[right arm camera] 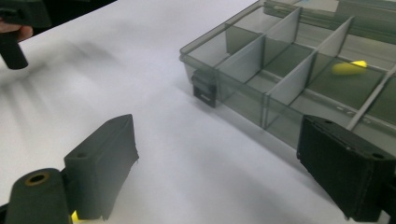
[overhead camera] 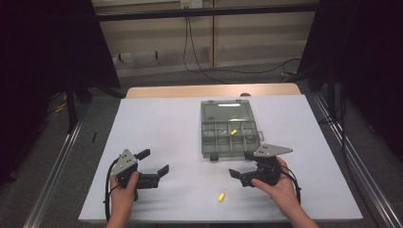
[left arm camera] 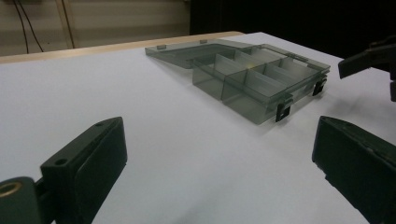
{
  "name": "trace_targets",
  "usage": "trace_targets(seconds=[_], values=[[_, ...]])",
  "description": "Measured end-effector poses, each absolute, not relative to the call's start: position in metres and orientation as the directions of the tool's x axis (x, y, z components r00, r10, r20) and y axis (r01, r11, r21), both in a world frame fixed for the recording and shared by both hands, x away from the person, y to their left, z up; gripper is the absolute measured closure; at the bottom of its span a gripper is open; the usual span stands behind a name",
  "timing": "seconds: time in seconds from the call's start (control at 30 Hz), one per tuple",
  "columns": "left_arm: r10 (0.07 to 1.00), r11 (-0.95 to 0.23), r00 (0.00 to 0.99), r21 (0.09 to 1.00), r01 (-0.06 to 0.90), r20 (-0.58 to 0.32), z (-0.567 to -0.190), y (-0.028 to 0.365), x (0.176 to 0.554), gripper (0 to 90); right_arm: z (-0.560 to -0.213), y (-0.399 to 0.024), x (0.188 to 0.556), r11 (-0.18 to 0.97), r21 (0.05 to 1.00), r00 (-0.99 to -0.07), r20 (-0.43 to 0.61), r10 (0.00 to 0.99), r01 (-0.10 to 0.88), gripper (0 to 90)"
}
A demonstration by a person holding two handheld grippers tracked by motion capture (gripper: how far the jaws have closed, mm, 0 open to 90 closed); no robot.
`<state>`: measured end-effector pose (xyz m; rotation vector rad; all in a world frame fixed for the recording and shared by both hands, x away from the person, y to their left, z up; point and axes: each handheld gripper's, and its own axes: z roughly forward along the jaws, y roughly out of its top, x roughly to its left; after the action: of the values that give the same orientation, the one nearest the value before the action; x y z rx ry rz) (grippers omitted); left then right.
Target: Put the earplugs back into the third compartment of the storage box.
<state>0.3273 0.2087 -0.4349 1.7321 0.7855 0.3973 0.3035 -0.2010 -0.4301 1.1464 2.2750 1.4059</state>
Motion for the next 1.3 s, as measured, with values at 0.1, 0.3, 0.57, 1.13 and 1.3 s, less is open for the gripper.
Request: trace_targets(seconds=[0.1, 0.3, 0.57, 1.13, 1.3], values=[[0.682, -0.134, 0.72, 0.945, 0.298, -0.13, -0.434, 0.209, 0.327, 3.3, -0.432, -0.197, 0.3, 0.25, 0.836, -0.685, 0.19, 0.703, 0.488, 10.8], [0.686, -0.124, 0.716, 0.947, 0.295, -0.133, -0.434, 0.21, 0.327, 3.3, -0.435, -0.186, 0.296, 0.283, 0.834, -0.726, 0.187, 0.662, 0.473, 9.7], [0.68, -0.136, 0.721, 0.945, 0.299, -0.131, -0.435, 0.209, 0.327, 3.3, -0.44, -0.179, 0.292, 0.312, 0.828, -0.748, 0.181, 0.638, 0.466, 8.9], [0.676, -0.147, 0.726, 0.941, 0.304, -0.129, -0.437, 0.207, 0.328, 3.3, -0.444, -0.171, 0.288, 0.397, 0.809, -0.8, 0.142, 0.584, 0.434, 22.1], [0.676, -0.153, 0.727, 0.94, 0.304, -0.125, -0.437, 0.207, 0.328, 3.3, -0.446, -0.167, 0.285, 0.428, 0.802, -0.823, 0.133, 0.552, 0.416, 32.7]])
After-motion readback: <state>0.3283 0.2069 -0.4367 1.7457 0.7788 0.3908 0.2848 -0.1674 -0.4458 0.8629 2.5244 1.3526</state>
